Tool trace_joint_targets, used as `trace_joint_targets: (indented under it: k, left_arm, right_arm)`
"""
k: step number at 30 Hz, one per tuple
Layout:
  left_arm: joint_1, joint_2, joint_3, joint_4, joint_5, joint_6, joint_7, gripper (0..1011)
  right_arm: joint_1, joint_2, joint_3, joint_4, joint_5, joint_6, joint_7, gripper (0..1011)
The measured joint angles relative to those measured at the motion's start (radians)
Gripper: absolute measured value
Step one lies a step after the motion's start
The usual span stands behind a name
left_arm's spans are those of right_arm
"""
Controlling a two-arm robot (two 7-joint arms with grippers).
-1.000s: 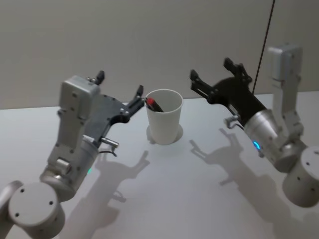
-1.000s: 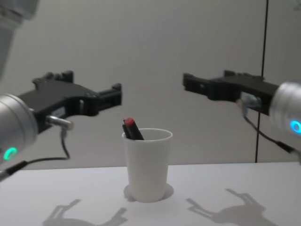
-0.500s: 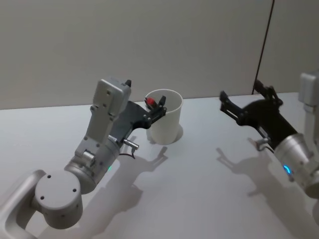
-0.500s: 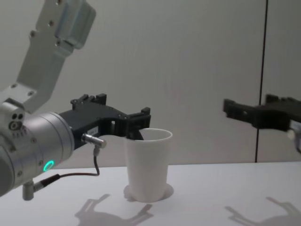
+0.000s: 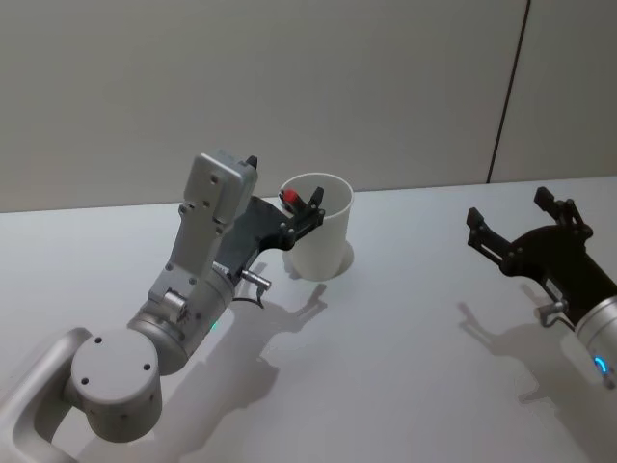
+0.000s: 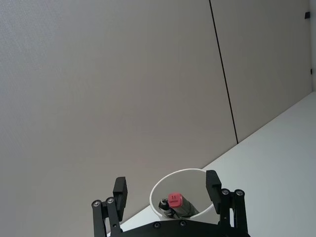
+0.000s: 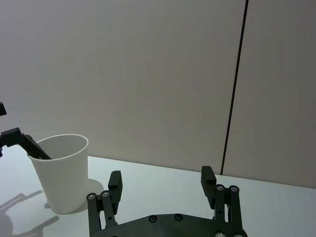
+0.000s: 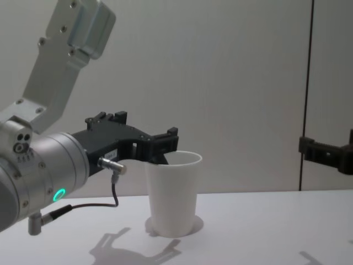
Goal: Place the pen into the pen holder.
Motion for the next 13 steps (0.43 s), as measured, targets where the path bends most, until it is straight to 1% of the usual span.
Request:
trace_joint_targets:
  k: [13]
  left_arm:
    - [0.0, 0.0, 0.0, 0.0, 0.0, 0.0, 0.0, 1000]
  right_arm:
    - [-0.006, 0.004, 0.003, -0.004, 0.001, 0.0, -0.001, 1001]
